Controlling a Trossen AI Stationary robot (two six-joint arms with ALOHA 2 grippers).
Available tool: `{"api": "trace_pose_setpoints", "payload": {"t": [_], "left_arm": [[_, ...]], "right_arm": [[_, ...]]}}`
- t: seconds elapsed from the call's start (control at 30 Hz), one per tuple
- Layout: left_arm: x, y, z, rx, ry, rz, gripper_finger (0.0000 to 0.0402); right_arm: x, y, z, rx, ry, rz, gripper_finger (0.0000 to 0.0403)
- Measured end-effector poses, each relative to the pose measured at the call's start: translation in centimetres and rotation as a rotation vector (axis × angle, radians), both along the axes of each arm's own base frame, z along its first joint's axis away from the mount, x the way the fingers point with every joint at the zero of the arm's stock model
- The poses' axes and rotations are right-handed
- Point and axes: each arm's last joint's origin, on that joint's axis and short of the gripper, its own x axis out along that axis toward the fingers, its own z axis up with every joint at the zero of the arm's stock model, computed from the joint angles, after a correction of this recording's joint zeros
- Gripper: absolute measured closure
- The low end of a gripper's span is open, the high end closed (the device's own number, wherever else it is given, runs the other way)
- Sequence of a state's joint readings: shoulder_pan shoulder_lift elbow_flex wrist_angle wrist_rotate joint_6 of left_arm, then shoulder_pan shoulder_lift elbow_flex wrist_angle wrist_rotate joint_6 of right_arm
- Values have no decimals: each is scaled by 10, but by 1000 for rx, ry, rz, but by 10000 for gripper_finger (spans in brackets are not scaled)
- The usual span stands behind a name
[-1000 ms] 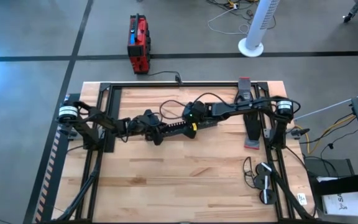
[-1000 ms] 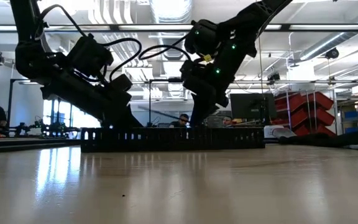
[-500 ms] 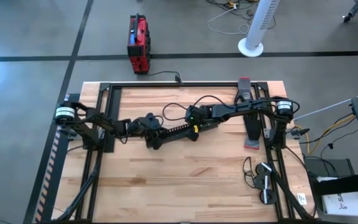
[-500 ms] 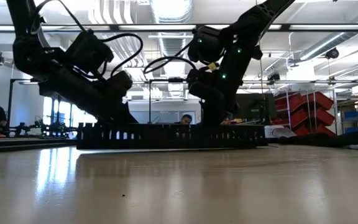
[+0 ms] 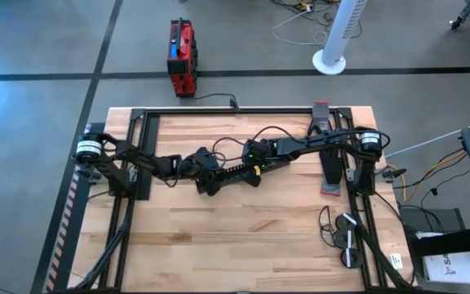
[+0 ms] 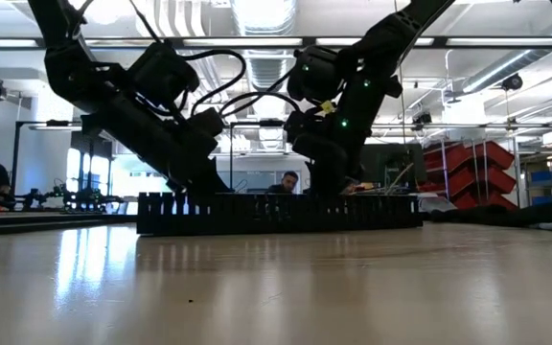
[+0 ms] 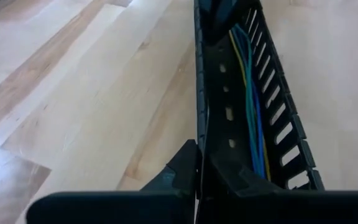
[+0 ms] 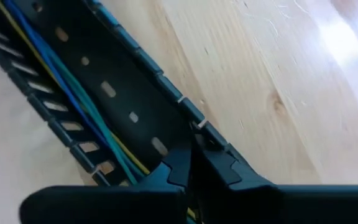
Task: Ziptie cables
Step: Put the zip tied cable wires into the cable duct
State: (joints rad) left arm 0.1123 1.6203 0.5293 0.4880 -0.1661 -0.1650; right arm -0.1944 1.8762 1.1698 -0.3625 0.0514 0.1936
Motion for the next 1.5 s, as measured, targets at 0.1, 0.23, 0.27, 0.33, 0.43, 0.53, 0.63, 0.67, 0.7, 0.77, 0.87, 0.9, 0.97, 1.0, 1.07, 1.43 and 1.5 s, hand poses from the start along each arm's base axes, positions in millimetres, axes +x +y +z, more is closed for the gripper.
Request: {"api": "trace_pose_setpoints", "payload": {"t": [0.1,0.23,0.27,0.33,0.43,0.53,0.63,0.67,0.7,0.77,0.87,0.9,0.97,1.0,1.07,1.43,1.5], "left_arm": [[0,0,0,0,3,0,392],[-1,0,-1,-1,11,0,376],[-1,0,-1,2,14,-1,371],[-1,0,-1,10,14,-2,360],[-1,0,-1,15,14,-2,343],[0,0,1,17,1,-2,327],[0,0,1,16,2,-2,316],[0,0,1,16,5,-2,314],[0,0,1,16,6,-2,313],[0,0,1,16,9,-2,313],[-1,0,0,15,16,-2,318],[-1,0,0,15,16,-2,320],[-1,0,0,15,16,-2,325],[-1,0,0,15,16,-2,327],[-1,0,0,15,16,-2,331],[-1,0,0,15,16,-3,335],[-1,0,1,15,14,-2,332]], "right_arm": [[-1,0,1,-5,4,17,367],[-1,1,6,-20,1,53,309],[-2,1,9,-25,-4,59,294],[-4,1,18,-34,-18,70,266],[-7,2,33,-52,-44,81,234],[-13,2,44,-58,-43,90,220],[-18,3,56,-72,-50,93,224],[-20,3,60,-84,-49,101,228],[-22,4,64,-96,-55,111,233],[-26,4,69,-111,-47,134,245],[-30,5,78,-139,-62,176,259],[-32,5,83,-148,-74,186,262],[-34,5,91,-171,-94,212,265],[-36,4,95,-181,-103,221,264],[-40,3,100,-201,-106,244,260],[-61,-9,77,-277,-111,311,275],[-62,-13,69,-291,-134,298,286]]}}
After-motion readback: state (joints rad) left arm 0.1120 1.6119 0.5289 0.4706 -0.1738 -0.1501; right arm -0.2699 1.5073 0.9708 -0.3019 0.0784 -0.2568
